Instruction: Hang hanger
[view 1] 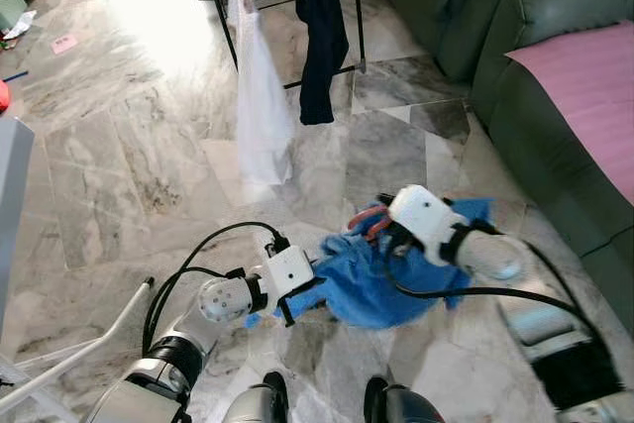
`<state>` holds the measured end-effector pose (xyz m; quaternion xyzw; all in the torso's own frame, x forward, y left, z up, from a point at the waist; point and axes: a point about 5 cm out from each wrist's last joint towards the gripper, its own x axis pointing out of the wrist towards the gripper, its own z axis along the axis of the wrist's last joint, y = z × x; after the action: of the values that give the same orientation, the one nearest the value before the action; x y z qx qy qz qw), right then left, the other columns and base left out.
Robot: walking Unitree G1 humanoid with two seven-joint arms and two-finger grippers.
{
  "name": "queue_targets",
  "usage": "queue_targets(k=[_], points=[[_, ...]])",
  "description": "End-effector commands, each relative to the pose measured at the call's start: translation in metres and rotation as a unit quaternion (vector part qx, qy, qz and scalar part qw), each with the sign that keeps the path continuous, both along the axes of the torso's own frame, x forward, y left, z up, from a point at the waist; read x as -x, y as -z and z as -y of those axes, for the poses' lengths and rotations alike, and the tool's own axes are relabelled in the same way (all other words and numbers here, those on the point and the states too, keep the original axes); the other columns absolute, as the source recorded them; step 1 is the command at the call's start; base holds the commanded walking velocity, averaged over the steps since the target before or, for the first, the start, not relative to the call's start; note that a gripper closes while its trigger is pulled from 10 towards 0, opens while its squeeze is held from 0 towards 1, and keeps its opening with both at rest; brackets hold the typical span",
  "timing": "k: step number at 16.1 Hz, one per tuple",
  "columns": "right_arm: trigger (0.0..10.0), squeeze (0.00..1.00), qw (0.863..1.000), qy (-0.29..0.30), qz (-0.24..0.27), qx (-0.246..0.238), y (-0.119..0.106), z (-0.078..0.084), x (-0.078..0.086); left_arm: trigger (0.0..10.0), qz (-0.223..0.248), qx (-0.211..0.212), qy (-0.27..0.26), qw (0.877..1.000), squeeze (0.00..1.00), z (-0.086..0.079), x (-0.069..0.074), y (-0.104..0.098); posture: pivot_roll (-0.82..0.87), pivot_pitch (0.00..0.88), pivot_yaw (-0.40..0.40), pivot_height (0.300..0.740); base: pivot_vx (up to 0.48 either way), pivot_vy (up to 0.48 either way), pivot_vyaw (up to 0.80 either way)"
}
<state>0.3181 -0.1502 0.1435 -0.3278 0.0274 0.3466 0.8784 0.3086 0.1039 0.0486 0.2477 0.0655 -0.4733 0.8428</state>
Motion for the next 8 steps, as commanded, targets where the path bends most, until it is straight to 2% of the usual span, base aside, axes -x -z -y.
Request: queue_targets(k=[1,3,4,6,8], points=[[10.0,1.00,1.000,-0.008,0.001,0.018,0.000,0.003,0.004,1.8,0.005,-0.001,-0.013,1.000,0.00,-0.006,-0.003,-0.003,-0.01,0.241,0.064,0.740,0.000,0.000,0.00],[10.0,1.00,0.997,0.006,0.025,0.072,-0.009,0.023,0.002,1.6,0.009,-0.005,-0.027,1.000,0.00,-0.012,-0.008,-0.006,-0.01,0.239,0.066,0.740,0.000,0.000,0.00],[10.0,1.00,0.997,0.012,0.036,0.068,-0.014,0.026,0.001,1.1,0.009,-0.003,-0.031,0.999,0.00,-0.013,-0.009,-0.007,-0.01,0.238,0.066,0.740,0.000,0.000,0.00],[10.0,1.00,0.998,0.009,0.041,0.056,-0.019,0.027,0.000,0.6,0.014,0.013,-0.023,1.000,0.00,-0.011,-0.009,-0.011,-0.01,0.236,0.065,0.740,0.000,0.000,0.00],[10.0,1.00,0.996,-0.002,0.046,0.081,-0.015,0.026,0.001,0.3,0.012,0.029,-0.002,0.999,0.00,-0.005,-0.006,-0.011,-0.01,0.233,0.065,0.740,0.000,0.000,0.00]])
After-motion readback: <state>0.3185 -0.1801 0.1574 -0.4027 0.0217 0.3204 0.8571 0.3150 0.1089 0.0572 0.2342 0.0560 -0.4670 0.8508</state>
